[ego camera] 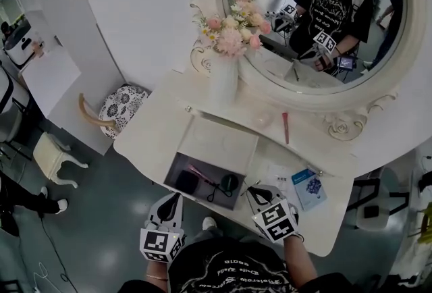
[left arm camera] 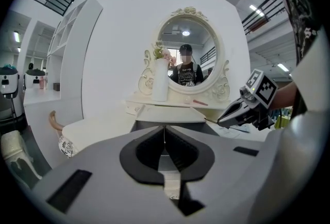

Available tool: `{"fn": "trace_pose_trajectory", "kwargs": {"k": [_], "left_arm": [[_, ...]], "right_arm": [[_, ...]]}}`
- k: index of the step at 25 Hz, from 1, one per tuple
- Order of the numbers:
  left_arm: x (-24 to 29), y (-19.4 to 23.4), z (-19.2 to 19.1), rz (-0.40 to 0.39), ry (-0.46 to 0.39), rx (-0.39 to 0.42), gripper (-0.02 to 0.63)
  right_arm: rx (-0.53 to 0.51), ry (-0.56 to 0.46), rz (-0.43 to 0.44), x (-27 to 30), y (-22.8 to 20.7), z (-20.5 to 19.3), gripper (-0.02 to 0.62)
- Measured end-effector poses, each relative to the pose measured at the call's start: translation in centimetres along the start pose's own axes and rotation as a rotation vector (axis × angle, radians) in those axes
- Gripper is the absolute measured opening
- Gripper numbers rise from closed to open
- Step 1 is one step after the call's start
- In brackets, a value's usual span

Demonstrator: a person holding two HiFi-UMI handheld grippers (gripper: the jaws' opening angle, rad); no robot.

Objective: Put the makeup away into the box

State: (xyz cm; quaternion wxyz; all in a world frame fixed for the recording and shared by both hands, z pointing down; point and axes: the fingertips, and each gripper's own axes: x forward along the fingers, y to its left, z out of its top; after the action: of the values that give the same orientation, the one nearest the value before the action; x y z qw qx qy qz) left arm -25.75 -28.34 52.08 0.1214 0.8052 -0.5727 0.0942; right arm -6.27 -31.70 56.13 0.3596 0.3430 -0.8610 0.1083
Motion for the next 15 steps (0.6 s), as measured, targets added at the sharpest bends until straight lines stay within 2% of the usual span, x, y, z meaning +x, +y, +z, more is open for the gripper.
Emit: {"fn": "trace_pose_trajectory", "kwargs": {"k": [15], "left_arm": [[0.2,2.0,-0.2,-0.038,0.014,0.013,0.018]], "right_arm": [[-0.060,0.005,0.042,3.3,2.3,3.4,0.023]]}}
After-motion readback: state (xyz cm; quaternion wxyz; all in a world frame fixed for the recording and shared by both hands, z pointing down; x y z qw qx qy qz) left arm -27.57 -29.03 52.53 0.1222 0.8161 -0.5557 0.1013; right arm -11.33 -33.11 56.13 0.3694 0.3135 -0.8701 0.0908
